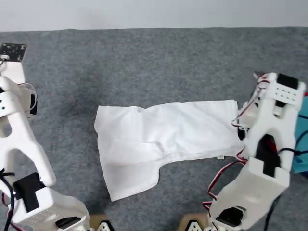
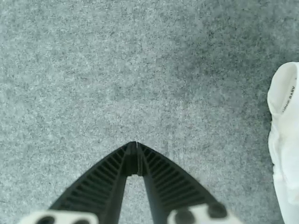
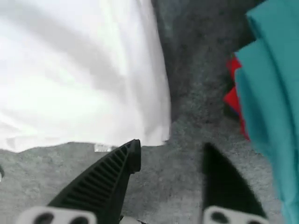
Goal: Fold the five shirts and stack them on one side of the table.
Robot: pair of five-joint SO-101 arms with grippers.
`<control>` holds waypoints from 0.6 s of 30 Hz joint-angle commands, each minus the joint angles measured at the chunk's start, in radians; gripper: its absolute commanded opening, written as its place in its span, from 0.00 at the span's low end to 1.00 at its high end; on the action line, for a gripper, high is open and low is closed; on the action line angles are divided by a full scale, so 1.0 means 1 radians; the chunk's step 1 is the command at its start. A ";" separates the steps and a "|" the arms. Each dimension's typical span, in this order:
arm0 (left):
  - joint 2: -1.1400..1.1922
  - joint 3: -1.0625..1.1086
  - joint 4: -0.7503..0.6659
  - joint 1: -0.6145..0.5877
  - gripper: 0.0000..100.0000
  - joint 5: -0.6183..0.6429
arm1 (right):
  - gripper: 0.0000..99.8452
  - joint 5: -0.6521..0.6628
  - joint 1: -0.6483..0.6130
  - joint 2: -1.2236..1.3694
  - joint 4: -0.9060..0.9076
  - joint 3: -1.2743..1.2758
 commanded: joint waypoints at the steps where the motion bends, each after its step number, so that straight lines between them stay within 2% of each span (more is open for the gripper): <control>1: -0.051 -0.004 -0.012 0.005 0.00 0.002 | 0.25 0.031 -0.093 -0.113 0.016 -0.011; 5: -0.048 -0.004 -0.011 0.005 0.00 0.003 | 0.20 0.031 -0.208 -0.143 -0.013 -0.011; 12: -0.044 -0.004 -0.011 0.002 0.00 0.003 | 0.01 0.029 -0.406 -0.077 -0.130 -0.005; 18: -0.043 -0.004 -0.011 0.002 0.00 0.003 | 0.01 0.029 -0.501 0.117 -0.189 -0.006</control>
